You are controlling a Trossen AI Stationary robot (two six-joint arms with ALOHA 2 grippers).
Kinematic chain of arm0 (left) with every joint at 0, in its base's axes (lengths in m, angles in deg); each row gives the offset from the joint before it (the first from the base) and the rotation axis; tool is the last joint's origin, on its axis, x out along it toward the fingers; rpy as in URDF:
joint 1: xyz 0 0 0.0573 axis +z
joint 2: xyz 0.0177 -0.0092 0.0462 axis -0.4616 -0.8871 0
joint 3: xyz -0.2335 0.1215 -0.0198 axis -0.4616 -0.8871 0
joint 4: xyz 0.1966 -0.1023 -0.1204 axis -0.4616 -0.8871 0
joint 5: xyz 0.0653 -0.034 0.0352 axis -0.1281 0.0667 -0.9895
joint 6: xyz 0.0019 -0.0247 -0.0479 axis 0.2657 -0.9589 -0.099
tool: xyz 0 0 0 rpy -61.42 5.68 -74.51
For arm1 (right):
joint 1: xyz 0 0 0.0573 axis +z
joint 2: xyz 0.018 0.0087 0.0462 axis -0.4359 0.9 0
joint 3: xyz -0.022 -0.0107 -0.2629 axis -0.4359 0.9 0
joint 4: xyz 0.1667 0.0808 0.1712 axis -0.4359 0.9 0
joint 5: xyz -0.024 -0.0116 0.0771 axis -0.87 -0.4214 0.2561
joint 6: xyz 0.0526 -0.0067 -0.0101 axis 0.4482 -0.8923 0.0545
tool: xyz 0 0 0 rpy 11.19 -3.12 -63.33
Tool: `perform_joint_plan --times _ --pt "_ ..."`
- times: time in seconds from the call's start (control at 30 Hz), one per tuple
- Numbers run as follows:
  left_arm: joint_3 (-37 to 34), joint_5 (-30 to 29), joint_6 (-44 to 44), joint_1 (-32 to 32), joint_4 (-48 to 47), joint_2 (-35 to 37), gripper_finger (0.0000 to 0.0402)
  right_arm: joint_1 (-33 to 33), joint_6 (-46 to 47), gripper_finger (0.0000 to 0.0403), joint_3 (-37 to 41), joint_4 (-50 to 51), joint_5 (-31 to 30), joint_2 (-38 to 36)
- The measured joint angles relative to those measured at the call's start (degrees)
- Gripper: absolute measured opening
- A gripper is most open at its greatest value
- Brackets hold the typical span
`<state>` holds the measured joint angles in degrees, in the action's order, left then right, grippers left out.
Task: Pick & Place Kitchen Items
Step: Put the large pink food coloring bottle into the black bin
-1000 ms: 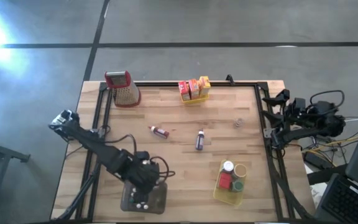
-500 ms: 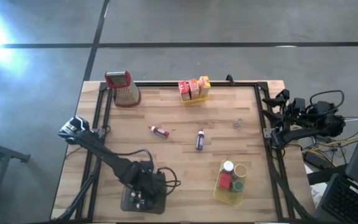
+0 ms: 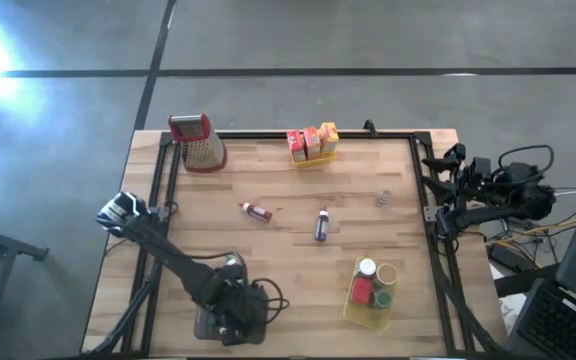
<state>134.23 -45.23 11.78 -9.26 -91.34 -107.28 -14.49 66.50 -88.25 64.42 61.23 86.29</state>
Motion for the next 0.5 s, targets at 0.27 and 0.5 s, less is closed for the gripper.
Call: perform_joint_plan --times 0.27,0.5 --pt "0.0 0.0 1.4 -0.4 3.6 0.0 0.0131 0.0 -0.1 0.0255 0.0 0.0 0.0 0.0" --pt "0.0 0.1 5.4 -1.2 5.4 0.0 0.0131 0.0 0.0 0.0277 0.0 0.0 0.0 0.0"
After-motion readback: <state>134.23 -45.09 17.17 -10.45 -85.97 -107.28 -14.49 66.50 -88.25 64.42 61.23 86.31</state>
